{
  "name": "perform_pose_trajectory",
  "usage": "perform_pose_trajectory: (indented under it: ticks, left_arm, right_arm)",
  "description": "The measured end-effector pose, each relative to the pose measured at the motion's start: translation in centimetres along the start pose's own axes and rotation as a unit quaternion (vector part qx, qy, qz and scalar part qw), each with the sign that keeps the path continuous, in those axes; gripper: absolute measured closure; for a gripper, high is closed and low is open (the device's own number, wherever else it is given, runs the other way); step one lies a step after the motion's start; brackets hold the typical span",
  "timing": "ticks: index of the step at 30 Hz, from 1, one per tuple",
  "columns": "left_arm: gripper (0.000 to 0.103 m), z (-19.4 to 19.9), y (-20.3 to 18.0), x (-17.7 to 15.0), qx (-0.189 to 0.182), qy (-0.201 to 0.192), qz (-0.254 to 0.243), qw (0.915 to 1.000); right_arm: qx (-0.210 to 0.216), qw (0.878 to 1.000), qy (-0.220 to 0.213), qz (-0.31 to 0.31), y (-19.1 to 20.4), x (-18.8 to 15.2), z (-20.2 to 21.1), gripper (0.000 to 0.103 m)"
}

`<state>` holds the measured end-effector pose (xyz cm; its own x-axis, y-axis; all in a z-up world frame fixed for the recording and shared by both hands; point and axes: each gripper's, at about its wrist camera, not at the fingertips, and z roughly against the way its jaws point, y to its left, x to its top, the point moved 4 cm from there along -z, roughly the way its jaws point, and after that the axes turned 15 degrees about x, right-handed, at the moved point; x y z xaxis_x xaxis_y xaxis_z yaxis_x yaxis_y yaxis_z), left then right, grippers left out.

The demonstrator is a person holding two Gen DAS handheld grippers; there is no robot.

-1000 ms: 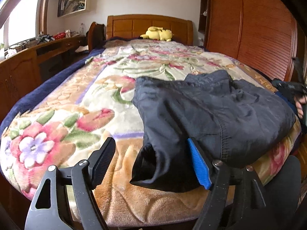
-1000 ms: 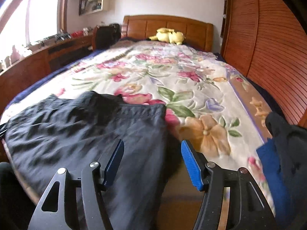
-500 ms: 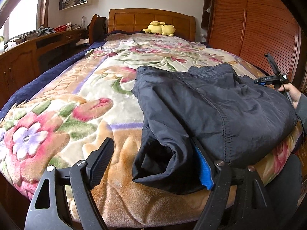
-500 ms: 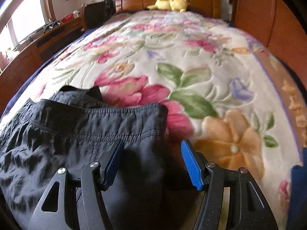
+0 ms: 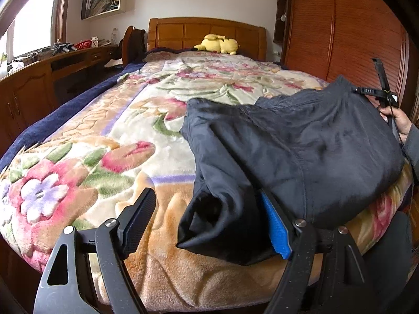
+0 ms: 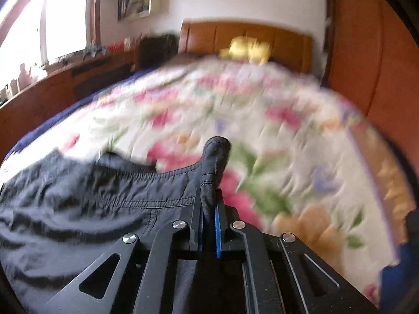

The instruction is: Fold large clothes

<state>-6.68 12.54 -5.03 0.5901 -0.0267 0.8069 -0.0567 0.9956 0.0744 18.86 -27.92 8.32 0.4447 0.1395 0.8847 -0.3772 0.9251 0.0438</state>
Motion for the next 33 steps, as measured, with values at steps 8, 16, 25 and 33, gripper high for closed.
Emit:
perform_pose_trajectory:
  ticks: [8, 16, 25, 33]
  left_arm:
    - [0.023, 0.4, 0.1, 0.5, 0.000, -0.009, 0.007, 0.9999]
    - [0.023, 0.5, 0.6, 0.5, 0.001, -0.009, 0.012, 0.9999]
    - [0.023, 0.9, 0.6, 0.7, 0.006, -0.018, 0.011, 0.9998]
    - [0.023, 1.4, 0.2, 2.0, 0.009, -0.031, 0.004, 0.9995]
  right_arm:
    - [-0.066, 0.987, 0.131, -0.064, -4.9, -2.5, -5.1, 0.096]
    - [-0.075, 0.993, 0.088, -0.014, -0.4, -1.5, -1.8, 0.037]
    - [-0.005, 0.996, 0.084, 0.040, 6.1, -6.9, 3.9, 0.035]
    - [0.012, 0.995, 0.101, 0.023, 7.6, -13.3, 7.0, 0.035]
